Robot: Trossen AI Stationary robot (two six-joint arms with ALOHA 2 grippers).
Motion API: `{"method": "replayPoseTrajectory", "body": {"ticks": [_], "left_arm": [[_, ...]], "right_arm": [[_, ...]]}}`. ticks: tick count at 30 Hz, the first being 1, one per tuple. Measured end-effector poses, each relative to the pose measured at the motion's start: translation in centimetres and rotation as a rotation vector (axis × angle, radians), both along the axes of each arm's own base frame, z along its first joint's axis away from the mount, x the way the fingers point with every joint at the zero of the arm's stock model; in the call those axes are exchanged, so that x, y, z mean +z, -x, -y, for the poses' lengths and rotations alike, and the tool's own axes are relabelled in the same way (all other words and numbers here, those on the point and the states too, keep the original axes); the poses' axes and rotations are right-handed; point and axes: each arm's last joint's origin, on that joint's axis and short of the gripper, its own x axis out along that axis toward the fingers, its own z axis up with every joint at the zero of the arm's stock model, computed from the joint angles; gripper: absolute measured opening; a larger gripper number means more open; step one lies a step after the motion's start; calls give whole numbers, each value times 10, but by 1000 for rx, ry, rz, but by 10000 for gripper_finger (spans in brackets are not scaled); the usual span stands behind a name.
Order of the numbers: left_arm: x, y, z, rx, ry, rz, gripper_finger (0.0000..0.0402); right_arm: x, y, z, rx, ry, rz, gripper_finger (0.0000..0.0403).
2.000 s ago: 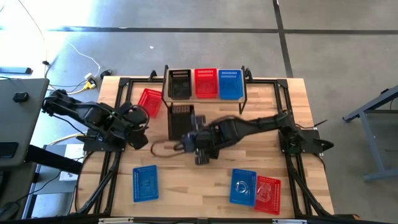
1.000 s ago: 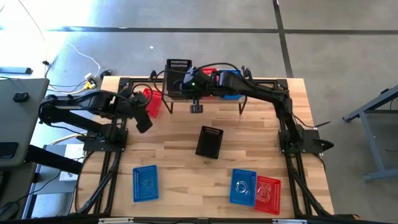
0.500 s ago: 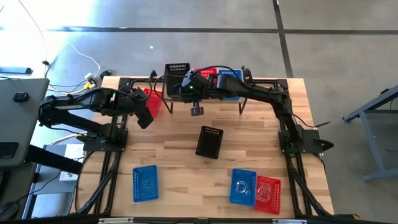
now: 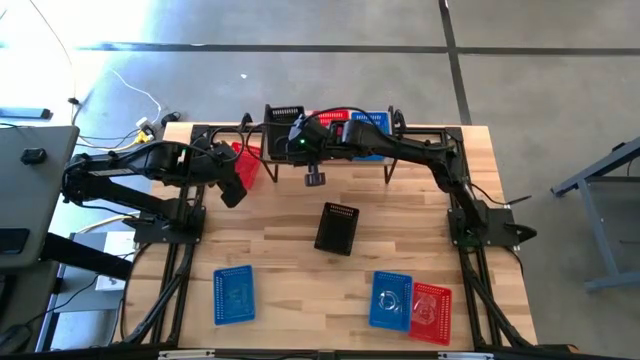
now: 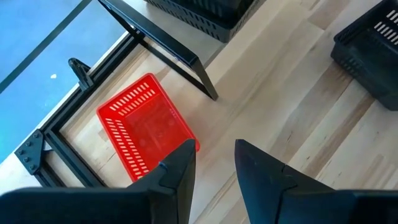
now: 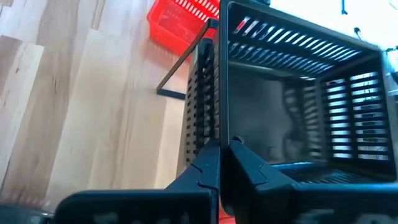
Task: Stack baskets on shelf by color
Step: Stack the bottom black bin on top of the black bin on the shelf
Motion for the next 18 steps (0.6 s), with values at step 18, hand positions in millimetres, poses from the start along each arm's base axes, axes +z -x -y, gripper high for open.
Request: {"method": "replayPoseTrajectory", "body": {"ticks": [18], "left_arm": [[0, 0, 0, -5, 7, 1, 101]], "right_arm": [[7, -1, 3, -63, 42, 41, 96]]}}
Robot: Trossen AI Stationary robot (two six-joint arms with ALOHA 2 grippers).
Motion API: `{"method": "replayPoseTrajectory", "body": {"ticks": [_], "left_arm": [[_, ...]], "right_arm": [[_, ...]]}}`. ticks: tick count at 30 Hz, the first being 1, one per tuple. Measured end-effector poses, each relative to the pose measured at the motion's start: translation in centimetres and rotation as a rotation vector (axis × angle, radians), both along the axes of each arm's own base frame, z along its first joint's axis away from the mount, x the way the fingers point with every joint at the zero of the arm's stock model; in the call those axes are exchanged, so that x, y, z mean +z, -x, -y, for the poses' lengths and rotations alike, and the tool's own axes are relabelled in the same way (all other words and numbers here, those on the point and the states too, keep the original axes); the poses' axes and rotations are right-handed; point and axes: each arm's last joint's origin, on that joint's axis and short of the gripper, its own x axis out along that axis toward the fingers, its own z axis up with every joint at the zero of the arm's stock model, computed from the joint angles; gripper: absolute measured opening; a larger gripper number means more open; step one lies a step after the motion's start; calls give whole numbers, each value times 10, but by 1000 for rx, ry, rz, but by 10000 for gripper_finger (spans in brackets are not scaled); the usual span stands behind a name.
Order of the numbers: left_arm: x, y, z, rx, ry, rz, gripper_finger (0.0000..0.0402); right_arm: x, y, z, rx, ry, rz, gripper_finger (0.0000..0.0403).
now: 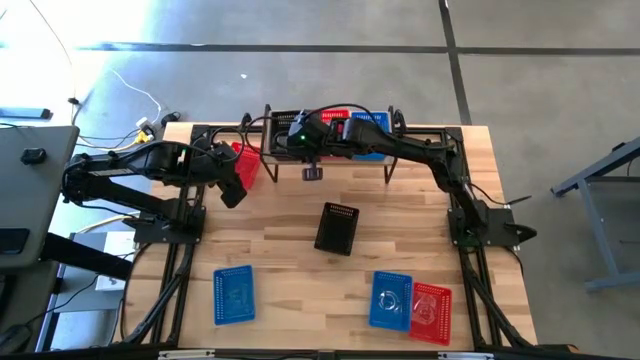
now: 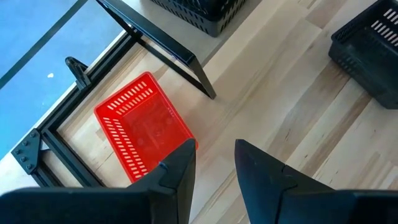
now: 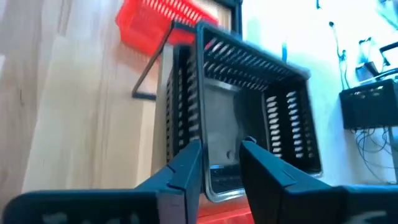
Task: Stack baskets on shelf by color
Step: Stack the bottom black bin on top of the black bin on the shelf, then stack the left red bin on top of the red bin on the shelf
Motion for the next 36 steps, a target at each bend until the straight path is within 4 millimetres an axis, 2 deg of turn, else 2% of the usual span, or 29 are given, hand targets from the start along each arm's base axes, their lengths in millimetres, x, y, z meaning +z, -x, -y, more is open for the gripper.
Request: {"method": "replayPoseTrajectory", "body": {"ticks": [4, 10, 21, 27, 36], "left_arm": [[0, 0, 0, -27, -11, -13, 101], [0, -1, 1, -109, 6, -32, 101], [-7, -3, 7, -536, 70, -157, 101], [-34, -5, 7, -655, 43, -255, 101], [-83, -9, 3, -668, -31, -372, 101]], "right_arm": [[16, 1, -7, 8, 5, 49, 98], [30, 8, -15, -31, 43, 82, 99], [64, 33, -20, -170, 193, 121, 99], [91, 57, -14, -225, 224, 184, 99], [131, 99, -3, -283, 236, 293, 99]]}}
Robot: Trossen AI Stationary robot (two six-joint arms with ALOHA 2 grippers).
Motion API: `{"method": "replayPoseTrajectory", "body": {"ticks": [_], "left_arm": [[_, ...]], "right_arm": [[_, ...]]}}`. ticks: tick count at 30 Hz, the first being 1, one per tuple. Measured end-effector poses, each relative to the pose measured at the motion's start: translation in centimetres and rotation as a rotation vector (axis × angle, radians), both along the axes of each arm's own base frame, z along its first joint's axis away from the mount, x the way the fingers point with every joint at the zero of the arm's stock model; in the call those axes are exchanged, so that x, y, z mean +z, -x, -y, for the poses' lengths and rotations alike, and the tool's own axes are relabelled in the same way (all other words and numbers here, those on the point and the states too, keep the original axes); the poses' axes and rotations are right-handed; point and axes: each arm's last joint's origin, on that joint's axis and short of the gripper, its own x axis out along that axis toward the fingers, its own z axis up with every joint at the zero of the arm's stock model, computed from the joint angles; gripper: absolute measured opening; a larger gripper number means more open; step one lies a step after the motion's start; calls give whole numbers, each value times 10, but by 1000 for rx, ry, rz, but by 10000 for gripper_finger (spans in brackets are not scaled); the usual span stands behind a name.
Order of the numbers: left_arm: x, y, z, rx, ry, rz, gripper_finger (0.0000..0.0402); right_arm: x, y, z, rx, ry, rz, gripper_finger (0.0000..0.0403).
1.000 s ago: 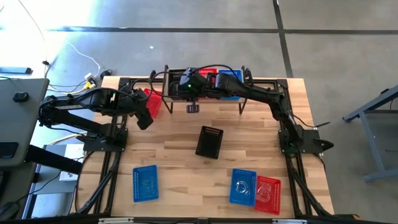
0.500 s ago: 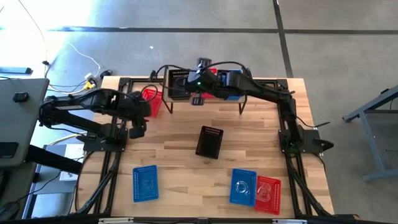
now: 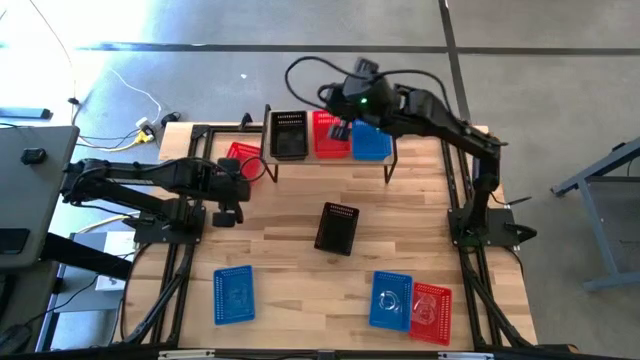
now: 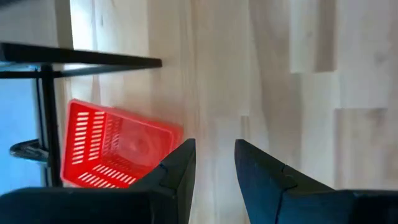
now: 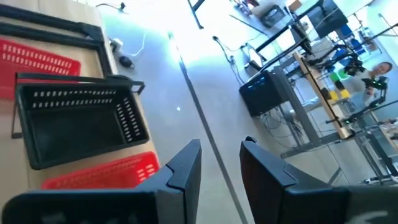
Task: Stack baskets on shelf by color
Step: Stack the left red bin on top of the red bin on the shelf
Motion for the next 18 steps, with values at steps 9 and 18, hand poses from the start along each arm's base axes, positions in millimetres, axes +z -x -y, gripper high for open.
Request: {"method": "replayPoseTrajectory", "body": {"ticks": [9, 18], "left_arm": [[-38, 8, -10, 2, -45, -121, 101], [-55, 7, -29, -37, -95, -179, 101]], "right_arm": [[17, 20, -1, -7, 9, 48, 99], [15, 22, 0, -4, 13, 13, 99]]}}
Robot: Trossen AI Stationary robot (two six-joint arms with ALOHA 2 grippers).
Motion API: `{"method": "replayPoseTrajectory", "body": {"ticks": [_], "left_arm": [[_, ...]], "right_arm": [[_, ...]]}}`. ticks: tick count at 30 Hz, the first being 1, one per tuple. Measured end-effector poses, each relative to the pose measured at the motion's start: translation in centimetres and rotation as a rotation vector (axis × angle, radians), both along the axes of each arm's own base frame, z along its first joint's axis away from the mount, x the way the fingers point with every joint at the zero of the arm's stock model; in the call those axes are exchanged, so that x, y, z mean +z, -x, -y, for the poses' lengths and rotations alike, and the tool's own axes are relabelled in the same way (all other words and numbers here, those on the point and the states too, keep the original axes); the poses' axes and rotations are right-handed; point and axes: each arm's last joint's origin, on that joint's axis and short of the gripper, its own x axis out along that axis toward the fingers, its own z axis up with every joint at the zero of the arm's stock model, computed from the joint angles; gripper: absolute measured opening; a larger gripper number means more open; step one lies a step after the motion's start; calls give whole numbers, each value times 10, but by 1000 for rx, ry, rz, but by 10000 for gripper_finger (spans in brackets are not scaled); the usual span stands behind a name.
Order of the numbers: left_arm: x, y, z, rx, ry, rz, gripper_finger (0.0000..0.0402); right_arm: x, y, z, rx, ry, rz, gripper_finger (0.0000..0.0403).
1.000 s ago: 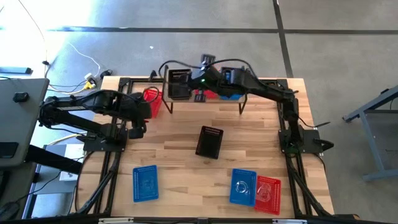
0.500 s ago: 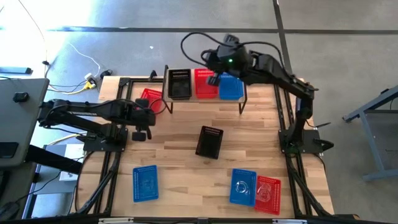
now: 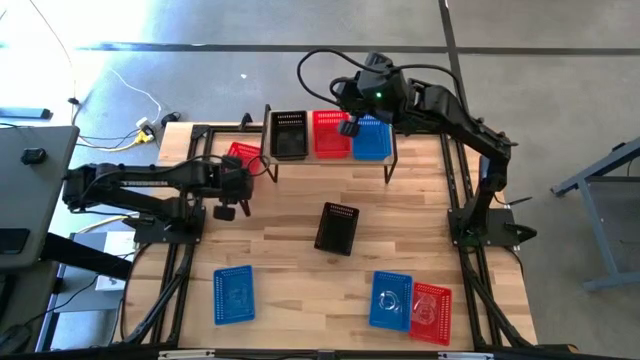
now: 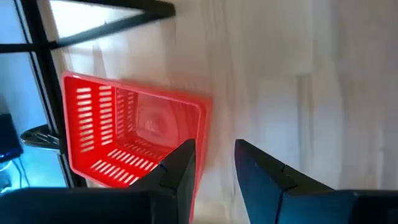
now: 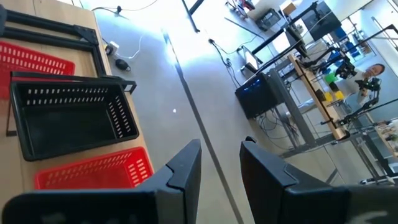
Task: Stack baskets on shelf by color
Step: Stack the left red bin on top of the red bin on the shelf
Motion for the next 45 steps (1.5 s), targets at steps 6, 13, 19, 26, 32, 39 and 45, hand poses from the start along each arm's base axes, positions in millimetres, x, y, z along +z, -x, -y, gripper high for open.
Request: {"method": "replayPoseTrajectory", "body": {"ticks": [6, 13, 19, 26, 32, 39, 45], "left_arm": [[-10, -3, -11, -55, -31, -140, 101], [-24, -7, -21, -101, -7, -269, 101], [-33, -11, -24, -144, 8, -343, 101], [-46, -15, -29, -127, -4, -429, 101], [-55, -18, -34, -91, -5, -456, 100], [-57, -18, -33, -64, 83, -404, 41], [-57, -18, -32, 9, 100, -372, 11]], "right_arm": [[0, 0, 0, 1, -1, -2, 99], [0, 0, 0, 1, -2, -2, 99], [0, 0, 0, -6, -13, 12, 99], [0, 0, 0, -13, -24, 25, 99], [0, 0, 0, -13, -24, 25, 99], [0, 0, 0, -13, -24, 25, 99], [0, 0, 0, -13, -24, 25, 99]]}}
